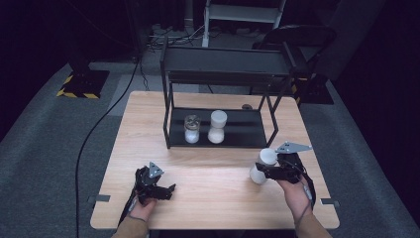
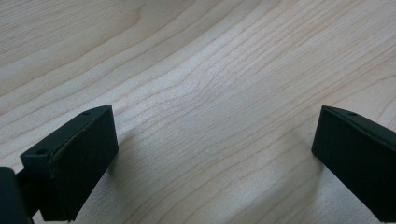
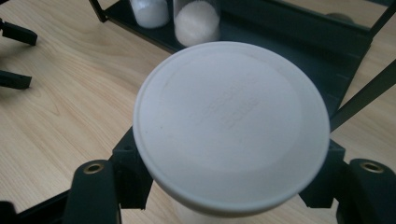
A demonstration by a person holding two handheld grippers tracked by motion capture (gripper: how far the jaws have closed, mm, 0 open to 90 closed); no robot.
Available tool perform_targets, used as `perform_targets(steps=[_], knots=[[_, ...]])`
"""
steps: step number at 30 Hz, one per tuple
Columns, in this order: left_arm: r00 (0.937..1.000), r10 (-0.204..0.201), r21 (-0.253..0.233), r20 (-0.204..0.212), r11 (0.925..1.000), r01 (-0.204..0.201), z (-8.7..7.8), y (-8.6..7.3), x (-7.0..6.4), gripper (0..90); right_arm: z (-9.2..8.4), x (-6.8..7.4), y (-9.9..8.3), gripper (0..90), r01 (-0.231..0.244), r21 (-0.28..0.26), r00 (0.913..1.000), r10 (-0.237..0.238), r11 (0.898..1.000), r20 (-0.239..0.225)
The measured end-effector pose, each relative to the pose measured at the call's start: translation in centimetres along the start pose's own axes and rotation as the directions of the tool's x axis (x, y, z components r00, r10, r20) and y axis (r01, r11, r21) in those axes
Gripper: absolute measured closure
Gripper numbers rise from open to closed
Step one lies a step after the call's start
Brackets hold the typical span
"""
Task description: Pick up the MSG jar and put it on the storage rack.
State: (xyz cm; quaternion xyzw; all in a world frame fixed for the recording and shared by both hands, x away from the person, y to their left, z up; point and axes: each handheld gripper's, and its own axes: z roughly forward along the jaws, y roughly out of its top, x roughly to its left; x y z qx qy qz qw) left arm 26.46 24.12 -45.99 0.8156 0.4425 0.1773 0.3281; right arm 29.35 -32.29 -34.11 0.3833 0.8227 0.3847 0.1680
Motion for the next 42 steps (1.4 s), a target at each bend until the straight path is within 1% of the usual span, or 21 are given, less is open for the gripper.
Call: perform_targets(steps=[5, 10, 17, 22, 30, 33, 39, 42], knots=[[1.0, 0.0, 0.0, 0.0, 1.0, 0.0, 0.0, 0.0, 0.0, 0.0, -1.0, 0.0, 1.0, 33.7, 0.002, -0.014, 0.9999, -0.002, 1.0, 0.01], [1.0, -0.001, 0.0, 0.0, 1.0, 0.001, 0.0, 0.0, 0.0, 0.0, -1.9, -0.4, 2.0, 33.7, 0.0, -0.021, 0.9999, 0.0, 1.0, 0.015], [1.0, -0.003, 0.001, -0.004, 1.0, 0.003, 0.0, 0.0, -0.1, 0.0, -2.8, -0.8, 3.1, 33.7, 0.003, -0.031, 0.9995, -0.002, 1.0, 0.033], [1.0, -0.007, -0.002, -0.007, 1.0, 0.007, 0.1, 0.0, -0.2, 0.0, -3.2, -1.2, 3.8, 33.7, 0.0, -0.045, 0.9994, 0.002, 0.999, 0.034], [0.9999, -0.01, -0.002, -0.01, 0.9999, 0.01, 0.1, 0.1, -0.2, 0.0, -3.2, -1.4, 5.3, 33.7, 0.015, -0.051, 0.9995, -0.014, 0.999, 0.03], [0.9999, -0.01, -0.002, -0.01, 0.9999, 0.01, 0.1, 0.1, -0.2, 0.0, -3.1, -1.6, 6.0, 33.7, 0.014, -0.054, 0.9995, -0.013, 0.998, 0.028], [0.9999, -0.01, -0.002, -0.01, 0.9999, 0.01, 0.1, 0.1, -0.2, 0.0, -2.2, -2.4, 7.3, 33.7, 0.009, -0.062, 0.9999, -0.009, 0.998, 0.006], [0.9999, -0.01, -0.002, -0.01, 0.9999, 0.01, 0.1, 0.1, -0.2, 0.0, -1.7, -2.5, 8.1, 33.7, 0.02, -0.06, 0.9998, -0.019, 0.998, 0.009]])
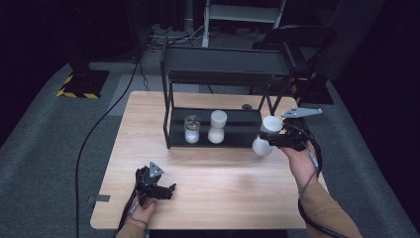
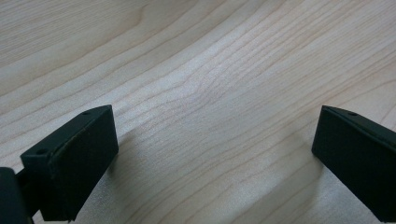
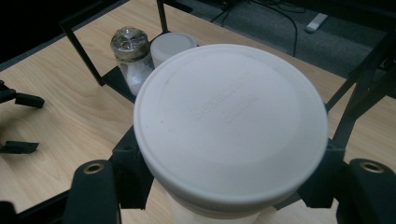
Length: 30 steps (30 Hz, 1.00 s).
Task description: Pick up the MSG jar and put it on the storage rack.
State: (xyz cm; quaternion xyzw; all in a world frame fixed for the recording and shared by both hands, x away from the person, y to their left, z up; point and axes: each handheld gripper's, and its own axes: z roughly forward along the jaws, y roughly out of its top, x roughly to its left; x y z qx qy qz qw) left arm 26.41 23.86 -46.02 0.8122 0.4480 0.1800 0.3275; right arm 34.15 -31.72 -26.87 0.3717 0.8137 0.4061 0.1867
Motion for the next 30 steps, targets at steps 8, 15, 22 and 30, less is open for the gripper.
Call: perform_targets(steps=[8, 15, 22, 30], knots=[[1.0, 0.0, 0.0, 0.0, 1.0, 0.0, 0.0, 0.0, 0.0, 0.0, 2.3, -0.3, 2.0, 33.7, 0.009, 0.026, 0.9998, -0.009, 1.0, 0.02], [1.0, 0.0, 0.0, 0.0, 1.0, 0.0, 0.0, 0.0, 0.0, 0.0, 4.7, -0.7, 3.1, 33.7, 0.008, 0.05, 0.9993, -0.009, 0.999, 0.037], [1.0, 0.001, 0.0, 0.0, 1.0, -0.001, 0.0, 0.0, 0.0, 0.0, 6.9, -1.1, 3.4, 33.7, -0.005, 0.061, 0.9992, 0.003, 0.998, 0.041], [1.0, 0.0, 0.0, 0.0, 1.0, 0.0, 0.0, 0.0, 0.0, 0.0, 9.6, -1.7, 3.3, 33.7, -0.027, 0.091, 0.9985, 0.023, 0.995, 0.049]])
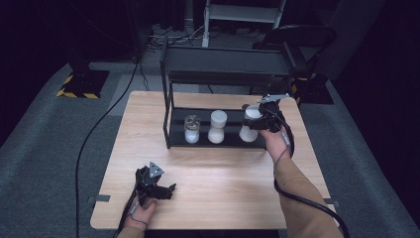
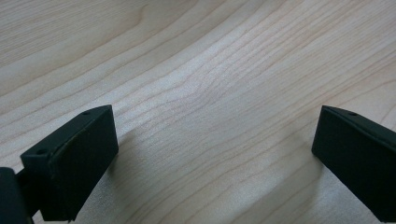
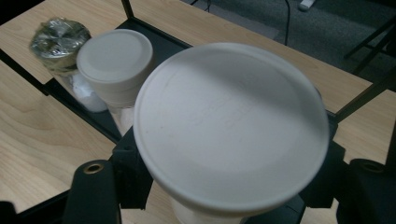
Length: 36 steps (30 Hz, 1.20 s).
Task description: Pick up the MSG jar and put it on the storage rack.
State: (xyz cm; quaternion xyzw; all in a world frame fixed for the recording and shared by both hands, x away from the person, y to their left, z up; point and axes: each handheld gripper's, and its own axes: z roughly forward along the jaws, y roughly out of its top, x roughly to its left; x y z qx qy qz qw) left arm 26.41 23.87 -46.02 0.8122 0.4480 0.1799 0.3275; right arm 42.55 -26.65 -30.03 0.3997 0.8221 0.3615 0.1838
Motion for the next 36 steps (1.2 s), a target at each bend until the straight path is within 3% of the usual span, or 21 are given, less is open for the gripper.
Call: perform_targets(steps=[19, 36], knots=[[1.0, -0.004, -0.001, -0.002, 1.0, 0.004, 0.0, 0.0, -0.1, 0.0, 5.0, -0.1, -0.5, 33.7, -0.022, 0.046, 0.9998, 0.022, 0.999, 0.0], [1.0, -0.004, -0.001, -0.002, 1.0, 0.004, 0.0, 0.0, -0.1, 0.0, 6.0, -0.7, -1.5, 33.4, -0.04, 0.035, 0.9992, 0.04, 0.999, -0.008]])
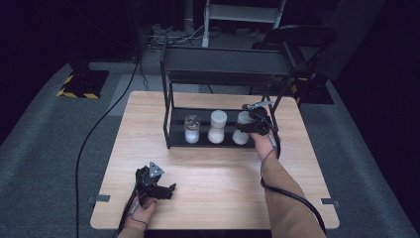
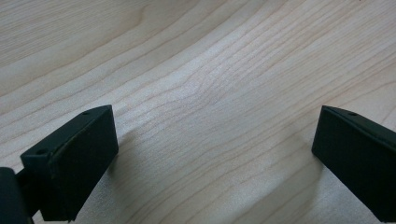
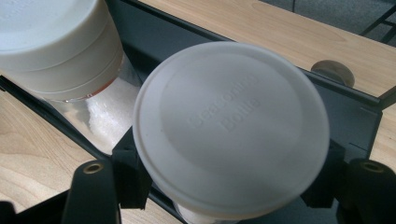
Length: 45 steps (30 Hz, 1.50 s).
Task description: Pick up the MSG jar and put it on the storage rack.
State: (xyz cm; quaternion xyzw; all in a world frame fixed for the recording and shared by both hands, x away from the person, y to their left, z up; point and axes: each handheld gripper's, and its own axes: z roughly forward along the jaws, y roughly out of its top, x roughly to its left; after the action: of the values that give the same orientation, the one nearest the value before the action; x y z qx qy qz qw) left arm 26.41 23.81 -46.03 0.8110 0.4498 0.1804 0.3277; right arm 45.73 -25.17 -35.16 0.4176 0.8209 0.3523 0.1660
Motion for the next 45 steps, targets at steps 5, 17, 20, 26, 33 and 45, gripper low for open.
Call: perform_targets(steps=[5, 17, 20, 26, 33, 45], knots=[[1.0, 0.0, 0.0, 0.0, 1.0, 0.0, 0.0, 0.0, 0.0, 0.0, -0.3, -0.3, 0.0, 21.3, -0.007, -0.018, 0.9998, 0.007, 1.0, -0.018], [1.0, 0.0, 0.0, 0.0, 1.0, 0.0, 0.0, 0.0, 0.0, 0.0, -4.7, 0.3, -0.4, 5.6, 0.017, -0.107, 0.9997, -0.016, 0.994, 0.016], [1.0, 0.0, 0.0, 0.0, 1.0, 0.0, 0.0, 0.0, 0.0, 0.0, -6.1, 0.4, -0.9, 3.6, 0.033, -0.13, 0.9993, -0.031, 0.991, 0.02], [1.0, -0.001, 0.0, 0.0, 1.0, 0.001, 0.0, 0.0, 0.0, 0.0, -8.4, 0.4, -2.2, 2.3, 0.066, -0.143, 0.9978, -0.066, 0.987, 0.008], [1.0, -0.001, 0.0, 0.0, 1.0, 0.001, 0.0, 0.0, 0.0, 0.0, -10.4, 0.9, -4.3, 2.5, 0.11, -0.165, 0.9939, -0.11, 0.98, 0.008], [1.0, -0.001, -0.001, 0.0, 1.0, 0.001, 0.0, 0.0, 0.0, 0.0, -13.8, 0.7, -7.8, 2.6, 0.11, -0.206, 0.9939, -0.11, 0.972, 0.012]])
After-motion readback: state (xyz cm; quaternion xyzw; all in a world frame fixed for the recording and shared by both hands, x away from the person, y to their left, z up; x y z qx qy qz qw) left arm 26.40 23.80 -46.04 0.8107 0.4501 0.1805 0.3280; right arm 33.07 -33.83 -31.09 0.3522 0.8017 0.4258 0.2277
